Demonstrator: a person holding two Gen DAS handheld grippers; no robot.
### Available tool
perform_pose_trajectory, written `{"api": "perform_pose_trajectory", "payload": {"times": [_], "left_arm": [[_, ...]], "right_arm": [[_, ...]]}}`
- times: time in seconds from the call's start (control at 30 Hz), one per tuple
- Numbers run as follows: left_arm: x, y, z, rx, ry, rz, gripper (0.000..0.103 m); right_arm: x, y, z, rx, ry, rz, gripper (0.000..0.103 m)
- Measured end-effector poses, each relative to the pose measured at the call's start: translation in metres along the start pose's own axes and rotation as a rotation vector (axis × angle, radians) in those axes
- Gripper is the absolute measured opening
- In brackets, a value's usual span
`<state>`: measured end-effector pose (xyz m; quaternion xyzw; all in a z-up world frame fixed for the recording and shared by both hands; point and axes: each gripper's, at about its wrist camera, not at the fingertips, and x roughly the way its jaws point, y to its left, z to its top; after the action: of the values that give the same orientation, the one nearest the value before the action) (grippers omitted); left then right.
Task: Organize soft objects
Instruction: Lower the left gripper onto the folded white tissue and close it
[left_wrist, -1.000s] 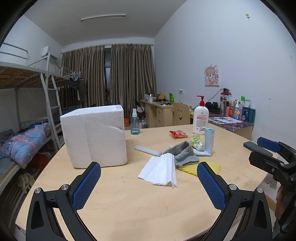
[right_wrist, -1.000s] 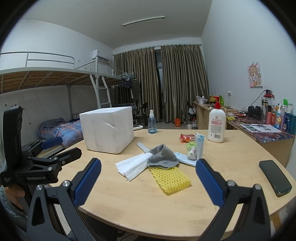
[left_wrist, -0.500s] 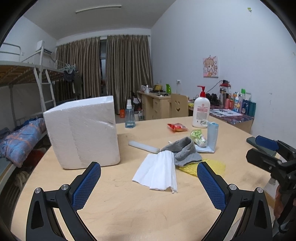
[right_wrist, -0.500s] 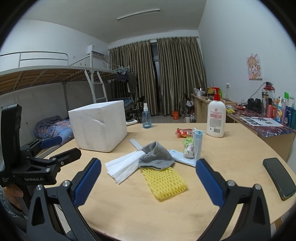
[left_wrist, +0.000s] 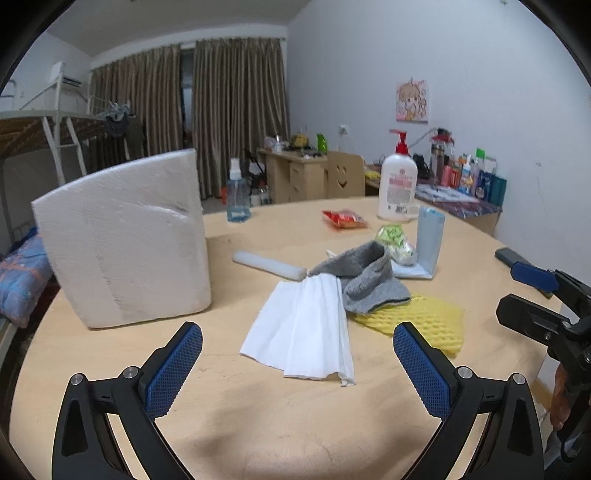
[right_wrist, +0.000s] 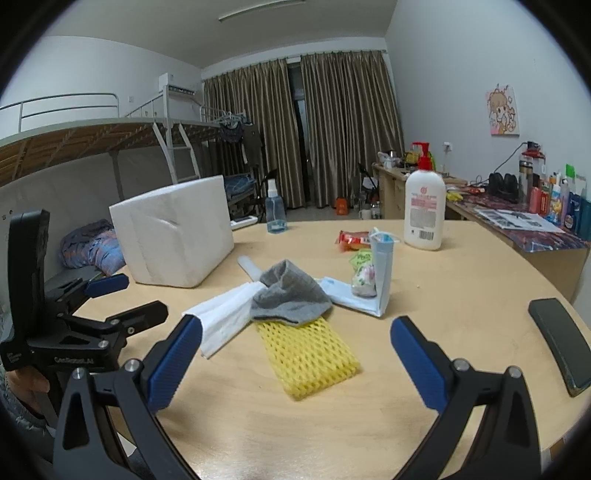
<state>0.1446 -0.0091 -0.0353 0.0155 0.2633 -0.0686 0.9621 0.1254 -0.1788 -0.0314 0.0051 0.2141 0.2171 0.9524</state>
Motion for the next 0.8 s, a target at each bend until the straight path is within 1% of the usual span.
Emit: {"api": "perform_pose_trajectory", "payload": {"times": [0.07,0.17,0.27,0.3,0.33,0.4,0.47,0.53,0.57,0.73,0.8], "left_arm": [[0.008,0.001,0.001,-0.005,0.025,-0.005,0.1],[0.025,0.002,0.002,-0.007,0.079,-0.009,0.099],[0.041,0.004,0.004,-0.005,0.129,-0.005,0.093],[0.046,0.005,0.004,-0.014,0.156,-0.016,0.093],[0.051,0.006,0.004,-0.027,0.179,-0.035,0.09],[0.06,0.004,0.003,-0.026,0.229,-0.036,0.088],[0.066,0.003,0.002,-0.024,0.269,-0.038,0.08],[0.072,0.001,0.001,-0.02,0.304,-0.041,0.076],[0.074,0.001,0.0,-0.02,0.317,-0.042,0.072],[0.079,-0.004,0.001,0.006,0.342,-0.017,0.068],[0.079,-0.004,0.002,0.008,0.344,-0.014,0.063]], "right_arm": [[0.005,-0.002,-0.001,0.005,0.023,0.005,0.103],[0.012,-0.006,-0.002,0.008,0.043,0.006,0.103],[0.017,-0.01,-0.002,0.01,0.065,0.011,0.103],[0.019,-0.01,-0.002,0.007,0.073,0.009,0.103],[0.021,-0.011,-0.002,0.004,0.081,0.005,0.103],[0.024,-0.011,-0.002,0.001,0.096,0.004,0.103],[0.028,-0.012,-0.002,0.001,0.113,0.014,0.103],[0.032,-0.013,-0.001,-0.001,0.132,0.017,0.103],[0.035,-0.013,0.0,-0.001,0.143,0.019,0.103],[0.043,-0.015,0.001,-0.002,0.19,0.035,0.103],[0.045,-0.014,0.001,-0.009,0.197,0.038,0.103]]}}
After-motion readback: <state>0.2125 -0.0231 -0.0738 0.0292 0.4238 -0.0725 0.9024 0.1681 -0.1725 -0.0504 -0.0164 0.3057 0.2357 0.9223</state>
